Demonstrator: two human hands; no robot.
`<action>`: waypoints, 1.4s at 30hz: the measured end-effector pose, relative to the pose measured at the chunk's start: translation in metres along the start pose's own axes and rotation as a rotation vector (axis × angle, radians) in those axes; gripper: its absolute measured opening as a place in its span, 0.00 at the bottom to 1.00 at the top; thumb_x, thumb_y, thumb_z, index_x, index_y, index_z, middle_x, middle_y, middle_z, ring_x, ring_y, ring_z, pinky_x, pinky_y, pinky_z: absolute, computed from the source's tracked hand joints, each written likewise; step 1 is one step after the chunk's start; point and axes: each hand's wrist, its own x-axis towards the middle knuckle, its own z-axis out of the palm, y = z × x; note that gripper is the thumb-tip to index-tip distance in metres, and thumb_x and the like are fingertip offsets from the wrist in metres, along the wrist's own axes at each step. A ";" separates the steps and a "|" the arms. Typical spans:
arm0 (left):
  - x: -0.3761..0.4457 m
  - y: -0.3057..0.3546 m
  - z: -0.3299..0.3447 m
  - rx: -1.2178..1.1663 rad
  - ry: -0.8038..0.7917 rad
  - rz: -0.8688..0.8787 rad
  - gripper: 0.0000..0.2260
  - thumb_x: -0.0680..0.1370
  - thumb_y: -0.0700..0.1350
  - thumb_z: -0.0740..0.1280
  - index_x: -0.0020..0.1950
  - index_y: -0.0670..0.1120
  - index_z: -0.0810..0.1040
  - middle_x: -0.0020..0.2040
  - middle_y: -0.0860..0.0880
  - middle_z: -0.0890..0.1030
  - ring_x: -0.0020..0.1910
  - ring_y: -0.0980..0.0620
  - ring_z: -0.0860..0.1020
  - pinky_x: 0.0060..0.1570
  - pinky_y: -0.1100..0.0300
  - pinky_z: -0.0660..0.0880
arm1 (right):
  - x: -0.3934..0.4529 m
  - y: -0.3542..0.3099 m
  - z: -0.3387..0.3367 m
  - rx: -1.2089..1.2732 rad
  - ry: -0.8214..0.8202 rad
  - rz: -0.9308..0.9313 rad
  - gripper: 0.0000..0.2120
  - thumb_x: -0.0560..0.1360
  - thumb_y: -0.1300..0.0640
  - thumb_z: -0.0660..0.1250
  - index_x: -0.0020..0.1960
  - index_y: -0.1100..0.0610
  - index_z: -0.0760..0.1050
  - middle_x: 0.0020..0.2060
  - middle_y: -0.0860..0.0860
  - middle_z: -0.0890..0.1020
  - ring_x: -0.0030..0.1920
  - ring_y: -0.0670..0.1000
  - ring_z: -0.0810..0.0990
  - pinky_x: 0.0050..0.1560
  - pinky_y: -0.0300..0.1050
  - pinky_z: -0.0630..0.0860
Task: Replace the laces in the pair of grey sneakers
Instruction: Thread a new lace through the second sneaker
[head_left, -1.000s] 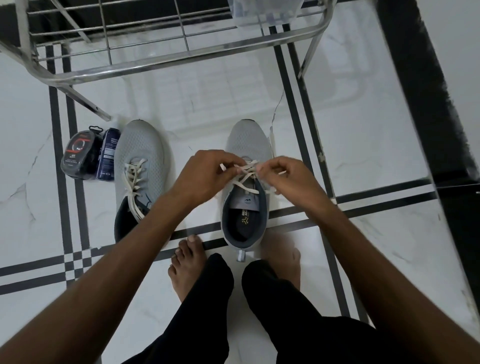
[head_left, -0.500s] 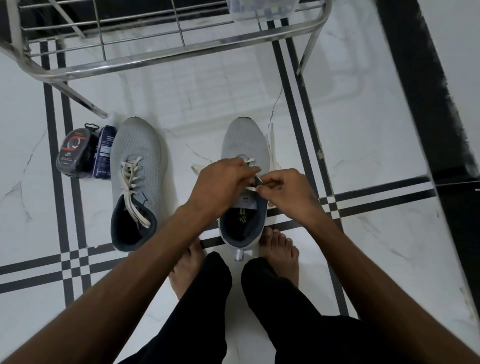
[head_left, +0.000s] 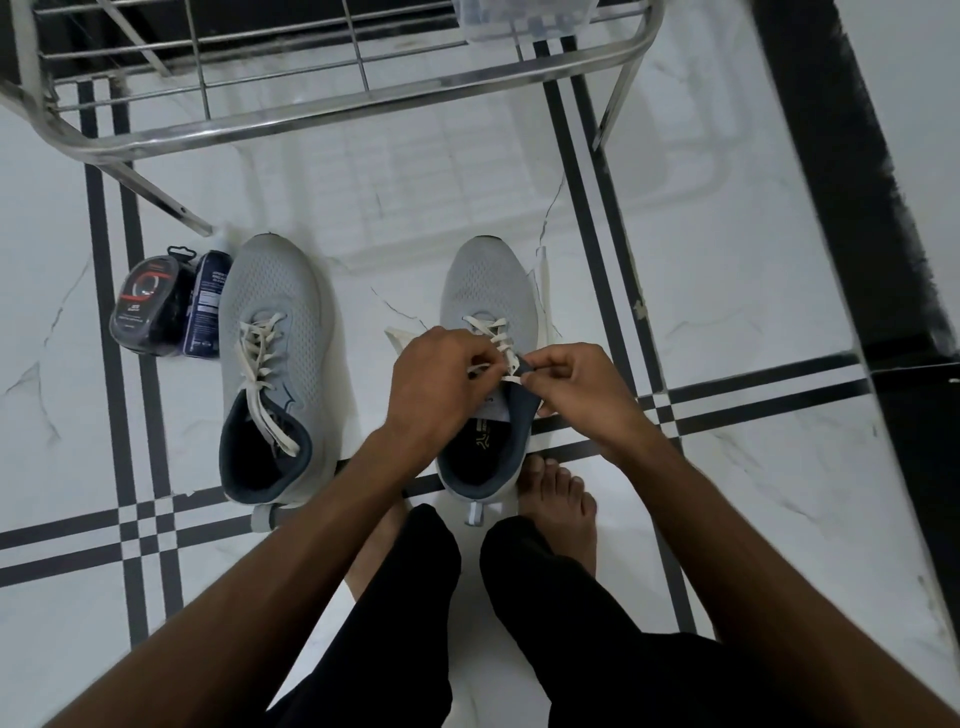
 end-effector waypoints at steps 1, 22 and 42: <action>-0.001 0.001 0.003 0.012 -0.005 0.009 0.03 0.74 0.51 0.73 0.45 0.53 0.86 0.43 0.54 0.85 0.44 0.50 0.78 0.42 0.56 0.73 | 0.000 0.000 0.000 -0.005 0.001 0.002 0.08 0.76 0.63 0.70 0.47 0.51 0.83 0.42 0.50 0.86 0.42 0.48 0.85 0.36 0.37 0.79; -0.009 -0.001 0.008 -0.215 0.057 -0.107 0.06 0.74 0.47 0.75 0.48 0.52 0.80 0.42 0.56 0.85 0.43 0.55 0.81 0.47 0.50 0.78 | 0.017 0.004 -0.002 -0.087 -0.043 -0.125 0.06 0.77 0.61 0.71 0.52 0.59 0.85 0.44 0.51 0.86 0.41 0.44 0.82 0.39 0.37 0.77; -0.019 -0.022 0.000 -0.035 0.198 -0.111 0.19 0.73 0.54 0.74 0.61 0.53 0.75 0.60 0.52 0.74 0.61 0.49 0.69 0.57 0.56 0.64 | 0.023 0.034 -0.079 -0.617 0.493 0.119 0.06 0.78 0.55 0.65 0.45 0.55 0.79 0.43 0.52 0.84 0.38 0.50 0.78 0.40 0.43 0.74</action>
